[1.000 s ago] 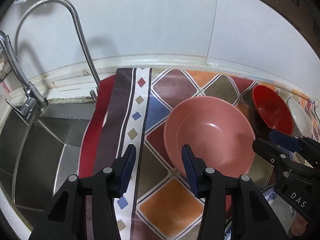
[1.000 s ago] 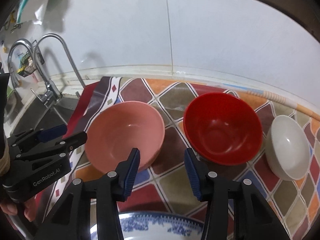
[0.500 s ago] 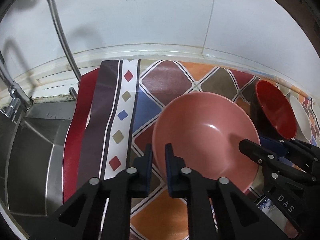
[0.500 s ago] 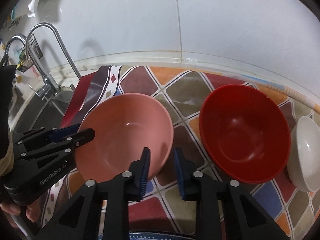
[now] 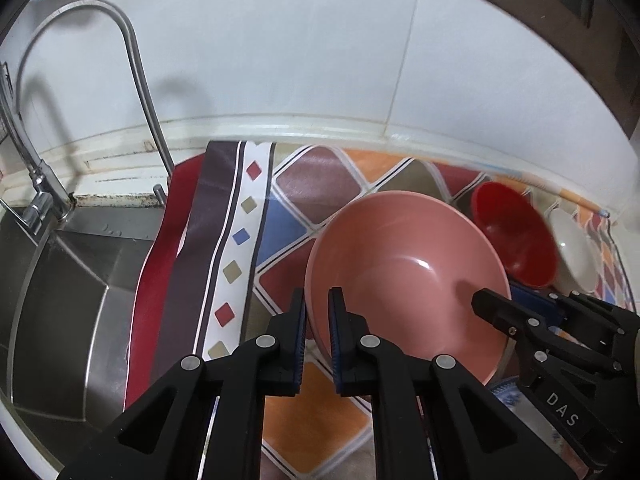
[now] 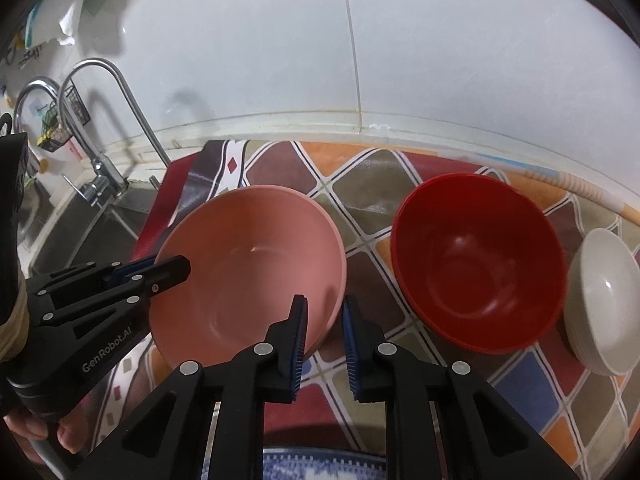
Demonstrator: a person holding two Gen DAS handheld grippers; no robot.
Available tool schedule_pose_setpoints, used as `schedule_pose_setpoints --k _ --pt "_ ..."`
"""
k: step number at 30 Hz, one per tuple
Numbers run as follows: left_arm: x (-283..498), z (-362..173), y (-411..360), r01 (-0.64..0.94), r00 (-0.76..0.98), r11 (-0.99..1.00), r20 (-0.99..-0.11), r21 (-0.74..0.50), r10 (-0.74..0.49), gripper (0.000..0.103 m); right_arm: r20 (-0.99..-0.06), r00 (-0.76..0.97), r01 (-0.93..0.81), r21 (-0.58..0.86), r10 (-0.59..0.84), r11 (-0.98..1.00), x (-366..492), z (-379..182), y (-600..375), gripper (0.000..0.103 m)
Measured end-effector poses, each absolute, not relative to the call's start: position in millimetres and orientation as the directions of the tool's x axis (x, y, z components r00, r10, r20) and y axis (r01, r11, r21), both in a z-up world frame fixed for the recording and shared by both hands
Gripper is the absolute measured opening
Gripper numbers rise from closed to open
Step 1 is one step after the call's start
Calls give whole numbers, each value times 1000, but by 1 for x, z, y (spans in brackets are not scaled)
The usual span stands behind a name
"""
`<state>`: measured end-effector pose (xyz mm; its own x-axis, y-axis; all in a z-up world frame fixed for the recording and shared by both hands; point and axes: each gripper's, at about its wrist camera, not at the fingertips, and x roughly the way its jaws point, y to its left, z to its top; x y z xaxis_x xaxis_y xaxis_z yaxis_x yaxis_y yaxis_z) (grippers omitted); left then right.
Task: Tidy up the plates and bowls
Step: 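Close both grippers on the pink bowl rim and lift it, then carry the pink bowl with both grippers over the plate stack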
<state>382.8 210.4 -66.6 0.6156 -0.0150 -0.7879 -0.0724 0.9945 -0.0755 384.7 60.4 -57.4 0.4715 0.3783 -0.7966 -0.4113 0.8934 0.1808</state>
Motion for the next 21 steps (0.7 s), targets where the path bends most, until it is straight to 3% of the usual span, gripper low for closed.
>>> schedule_pose_setpoints --k 21 --pt "306 -20 103 136 659 985 -733 -102 -167 13 -739 593 -321 147 320 936 306 2 -41 19"
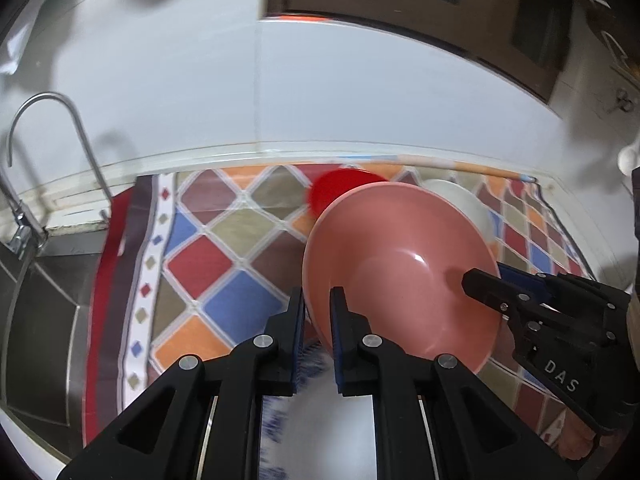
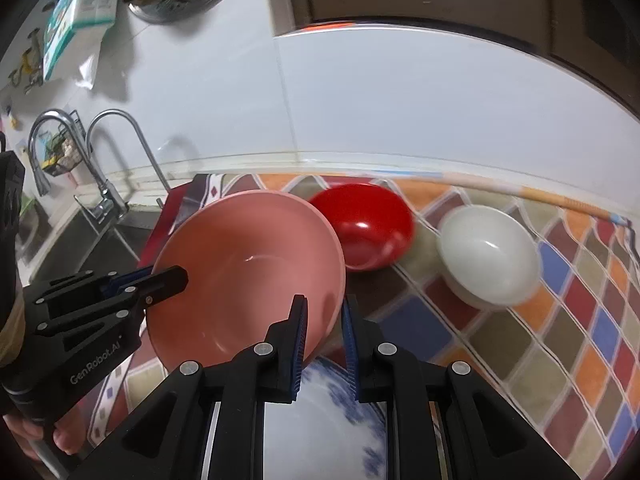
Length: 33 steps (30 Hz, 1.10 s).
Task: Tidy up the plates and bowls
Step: 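Carry the pink bowl with both grippers over the plate stack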
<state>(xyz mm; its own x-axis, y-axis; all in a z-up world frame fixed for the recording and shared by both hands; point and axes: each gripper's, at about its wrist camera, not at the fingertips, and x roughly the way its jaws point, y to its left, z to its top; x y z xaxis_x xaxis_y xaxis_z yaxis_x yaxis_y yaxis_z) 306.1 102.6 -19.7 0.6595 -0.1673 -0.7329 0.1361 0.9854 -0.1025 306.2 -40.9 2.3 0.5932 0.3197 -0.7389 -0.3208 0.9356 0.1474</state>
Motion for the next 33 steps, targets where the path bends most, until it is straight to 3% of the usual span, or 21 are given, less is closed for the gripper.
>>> schedule_pose_setpoints --k 15,33 --pt "273 -34 1 305 578 940 -755 -151 -309 14 -766 613 -148 130 194 980 254 -2 -148 19" --pt "269 -85 -102 407 411 894 -837 -187 -363 14 -833 547 37 127 86 991 227 -38 -250 19"
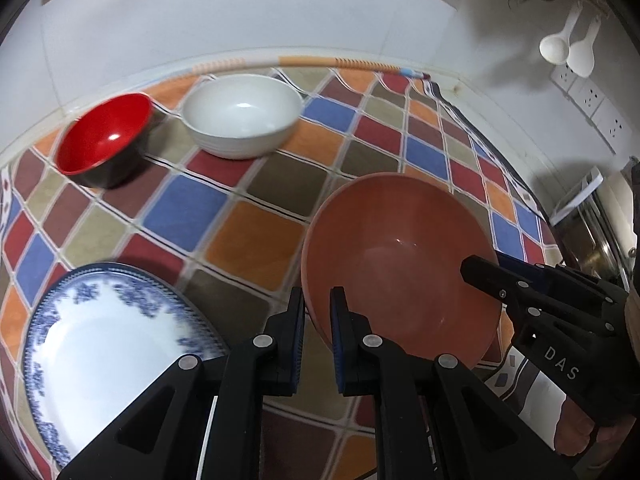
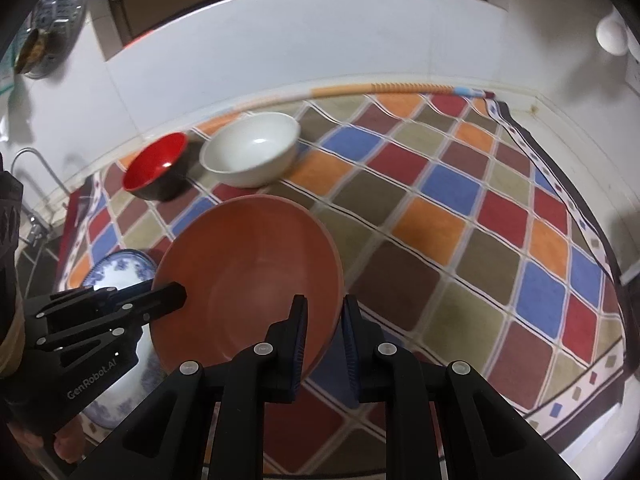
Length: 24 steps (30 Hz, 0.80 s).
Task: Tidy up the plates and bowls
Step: 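Carry the pink bowl with both grippers over the plate stack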
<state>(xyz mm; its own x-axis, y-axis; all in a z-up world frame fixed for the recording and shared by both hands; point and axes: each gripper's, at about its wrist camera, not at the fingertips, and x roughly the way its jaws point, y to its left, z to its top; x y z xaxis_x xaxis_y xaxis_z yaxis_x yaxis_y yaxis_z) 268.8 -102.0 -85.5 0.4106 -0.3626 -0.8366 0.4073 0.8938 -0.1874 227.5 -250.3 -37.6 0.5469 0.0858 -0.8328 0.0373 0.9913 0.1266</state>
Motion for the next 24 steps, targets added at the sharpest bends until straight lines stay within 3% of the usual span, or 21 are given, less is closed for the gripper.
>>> schedule_pose_setpoints --k 24 --pt "264 -103 -139 427 350 886 -871 -180 -345 17 -872 480 104 165 96 981 219 -72 -301 19"
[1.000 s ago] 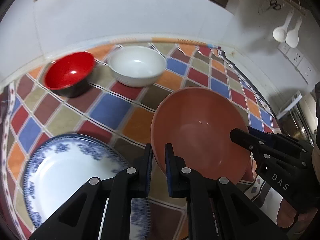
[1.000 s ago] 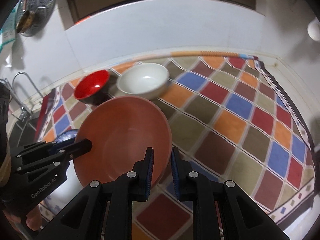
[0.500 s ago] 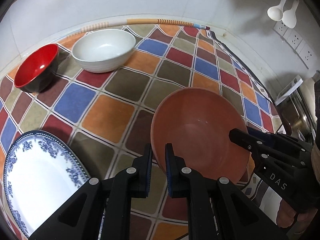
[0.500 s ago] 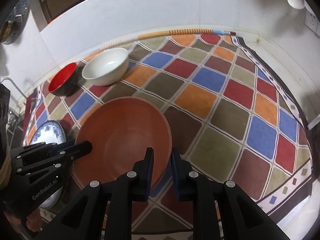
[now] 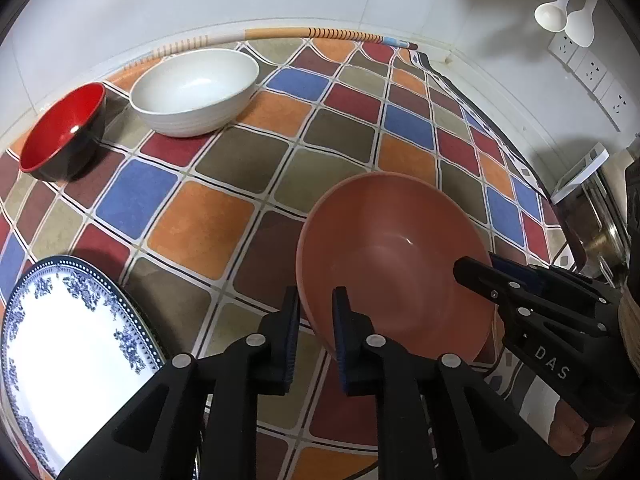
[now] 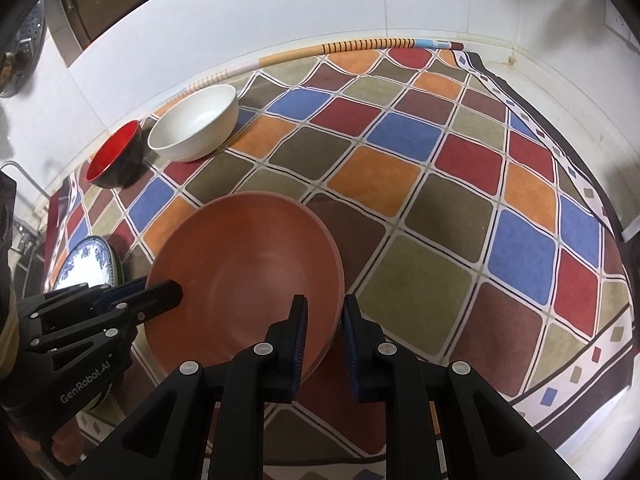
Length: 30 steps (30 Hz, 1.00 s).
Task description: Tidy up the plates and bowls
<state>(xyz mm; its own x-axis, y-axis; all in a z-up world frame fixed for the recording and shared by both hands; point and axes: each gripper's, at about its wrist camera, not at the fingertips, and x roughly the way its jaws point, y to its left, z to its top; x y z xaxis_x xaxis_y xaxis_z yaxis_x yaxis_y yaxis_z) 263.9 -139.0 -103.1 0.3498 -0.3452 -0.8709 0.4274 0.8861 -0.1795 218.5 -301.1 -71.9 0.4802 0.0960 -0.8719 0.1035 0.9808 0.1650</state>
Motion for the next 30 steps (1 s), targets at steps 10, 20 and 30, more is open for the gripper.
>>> schedule_pose_setpoints --k 10,20,30 --pt "265 -94 -126 405 393 899 -856 -167 -336 55 -861 500 116 177 97 977 217 -71 -302 31" --pt "282 -60 -95 366 509 923 -804 -123 -309 62 -797 602 118 139 40 983 227 -39 -293 47" --pt "318 -31 -73 328 610 944 -753 -45 -248 60 -740 668 31 139 83 990 270 -12 -265 47"
